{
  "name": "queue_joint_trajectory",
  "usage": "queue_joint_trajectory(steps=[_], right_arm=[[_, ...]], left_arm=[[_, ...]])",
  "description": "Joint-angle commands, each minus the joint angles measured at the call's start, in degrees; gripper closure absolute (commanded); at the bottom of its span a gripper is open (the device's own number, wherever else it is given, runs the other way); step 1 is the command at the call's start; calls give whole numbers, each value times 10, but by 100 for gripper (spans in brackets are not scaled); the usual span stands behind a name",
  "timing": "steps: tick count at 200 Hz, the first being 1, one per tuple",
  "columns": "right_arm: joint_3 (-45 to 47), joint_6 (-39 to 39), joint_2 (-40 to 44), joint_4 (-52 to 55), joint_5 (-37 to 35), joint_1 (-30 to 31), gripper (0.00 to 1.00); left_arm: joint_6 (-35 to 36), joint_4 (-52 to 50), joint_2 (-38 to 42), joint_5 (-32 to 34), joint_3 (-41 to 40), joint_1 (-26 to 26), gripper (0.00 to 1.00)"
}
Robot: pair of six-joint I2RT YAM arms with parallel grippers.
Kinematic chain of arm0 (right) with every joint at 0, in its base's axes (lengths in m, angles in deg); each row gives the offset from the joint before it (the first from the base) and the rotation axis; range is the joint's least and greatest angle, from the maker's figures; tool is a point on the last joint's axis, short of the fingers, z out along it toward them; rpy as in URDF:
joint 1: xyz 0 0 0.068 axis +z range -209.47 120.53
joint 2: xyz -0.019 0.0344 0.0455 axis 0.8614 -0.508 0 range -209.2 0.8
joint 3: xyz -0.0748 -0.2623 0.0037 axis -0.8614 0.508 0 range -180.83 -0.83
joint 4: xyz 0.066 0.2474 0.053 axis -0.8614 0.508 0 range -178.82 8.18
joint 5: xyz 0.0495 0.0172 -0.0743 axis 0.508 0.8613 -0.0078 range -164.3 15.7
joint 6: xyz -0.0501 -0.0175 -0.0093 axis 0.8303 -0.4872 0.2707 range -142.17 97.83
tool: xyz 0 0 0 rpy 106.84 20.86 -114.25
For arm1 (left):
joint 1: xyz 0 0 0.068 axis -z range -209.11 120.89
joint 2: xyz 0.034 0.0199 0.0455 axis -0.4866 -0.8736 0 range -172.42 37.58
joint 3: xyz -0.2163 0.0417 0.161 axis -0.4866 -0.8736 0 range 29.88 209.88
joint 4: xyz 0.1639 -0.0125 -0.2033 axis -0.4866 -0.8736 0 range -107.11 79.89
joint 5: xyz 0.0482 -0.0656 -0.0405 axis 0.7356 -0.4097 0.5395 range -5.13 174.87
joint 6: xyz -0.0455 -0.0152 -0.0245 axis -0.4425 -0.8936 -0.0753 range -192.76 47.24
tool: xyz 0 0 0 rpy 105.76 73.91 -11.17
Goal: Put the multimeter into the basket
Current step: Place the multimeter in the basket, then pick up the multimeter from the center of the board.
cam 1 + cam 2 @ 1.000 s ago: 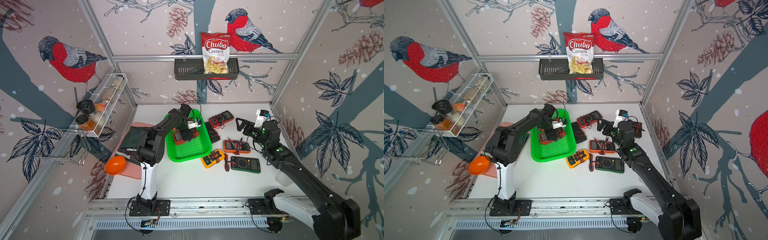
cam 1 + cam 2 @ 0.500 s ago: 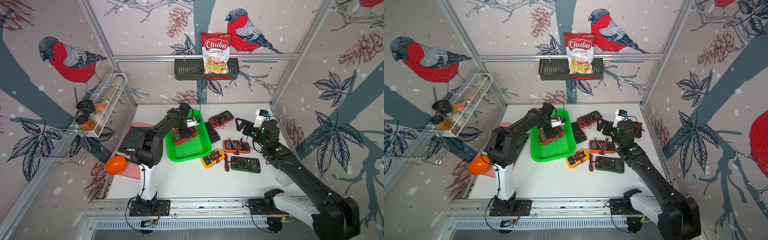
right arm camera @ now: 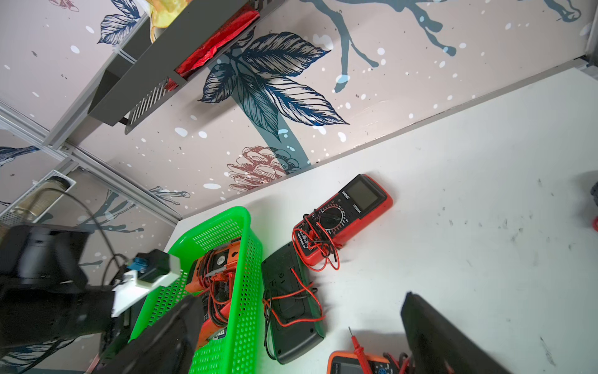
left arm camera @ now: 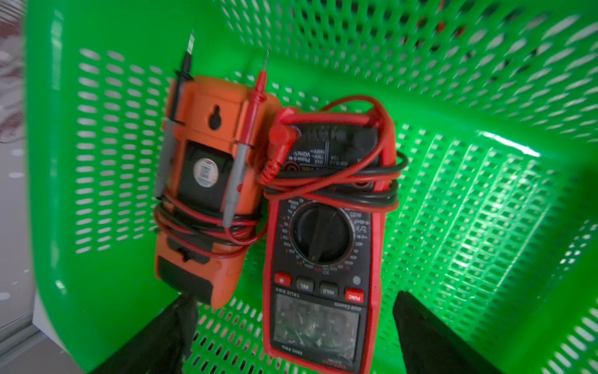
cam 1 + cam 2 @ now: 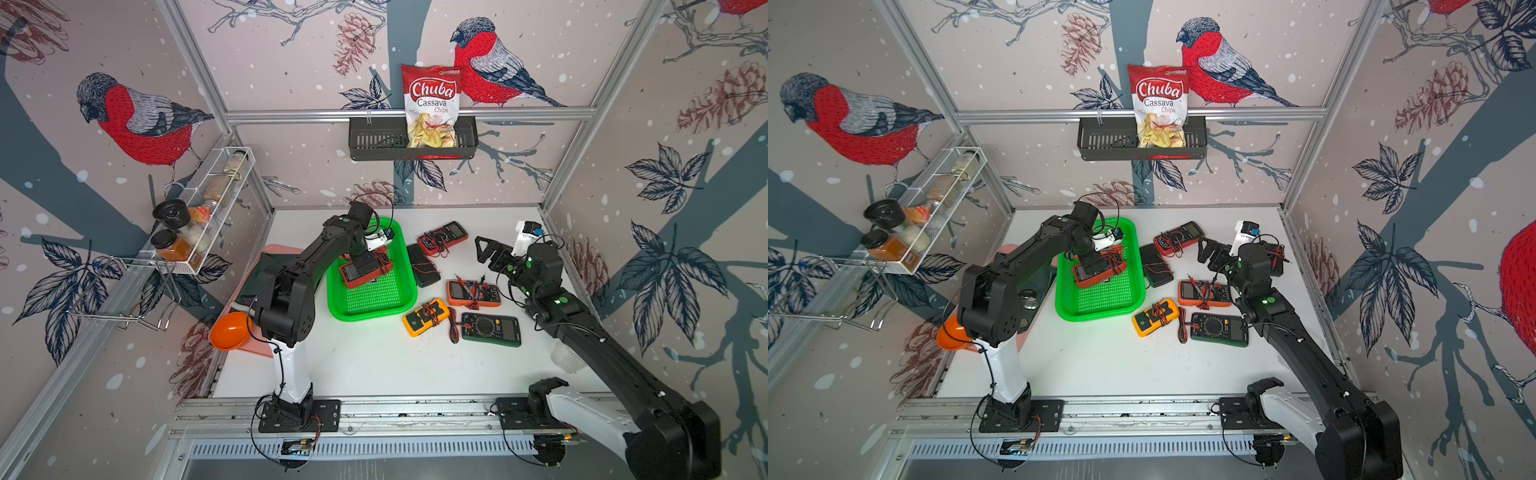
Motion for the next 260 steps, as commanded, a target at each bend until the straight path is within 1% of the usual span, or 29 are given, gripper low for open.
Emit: queue_joint_trajectory(steps=[1, 21, 36, 53, 75, 100, 128, 150, 173, 203, 219, 237, 260], right_arm=[[-1, -10, -7, 24, -16, -6, 0], [0, -13, -15, 42, -24, -7, 0], [3, -15, -18, 54, -34, -9, 0], [8, -20, -19, 63, -45, -13, 0], [14, -28, -16, 73, -55, -26, 0], [25, -35, -10, 85, -60, -57, 0], [41, -39, -1, 101, -49, -105, 0], [56, -29, 15, 104, -41, -135, 0], [64, -16, 29, 112, -42, -154, 0], [69, -8, 39, 110, -33, -164, 0], [73, -6, 43, 110, -32, -166, 0], [77, -5, 46, 108, -30, -168, 0], [77, -2, 45, 108, -29, -172, 0]], left_arm=[[-40, 77, 58, -30, -39, 6, 2], [-109, 155, 124, -30, -88, 12, 2], [-191, 195, 166, -34, -111, 19, 2], [-262, 225, 209, -49, -143, 39, 2], [-331, 256, 250, -27, -182, 91, 2], [-421, 276, 263, -17, -205, 144, 2], [-484, 293, 247, 28, -225, 241, 2], [-519, 291, 211, 71, -221, 312, 2], [-537, 281, 167, 107, -207, 359, 2], [-542, 233, 96, 120, -168, 375, 2], [-540, 225, 66, 111, -156, 380, 2], [-539, 221, 44, 97, -147, 381, 2], [-530, 194, 18, 105, -127, 381, 2]])
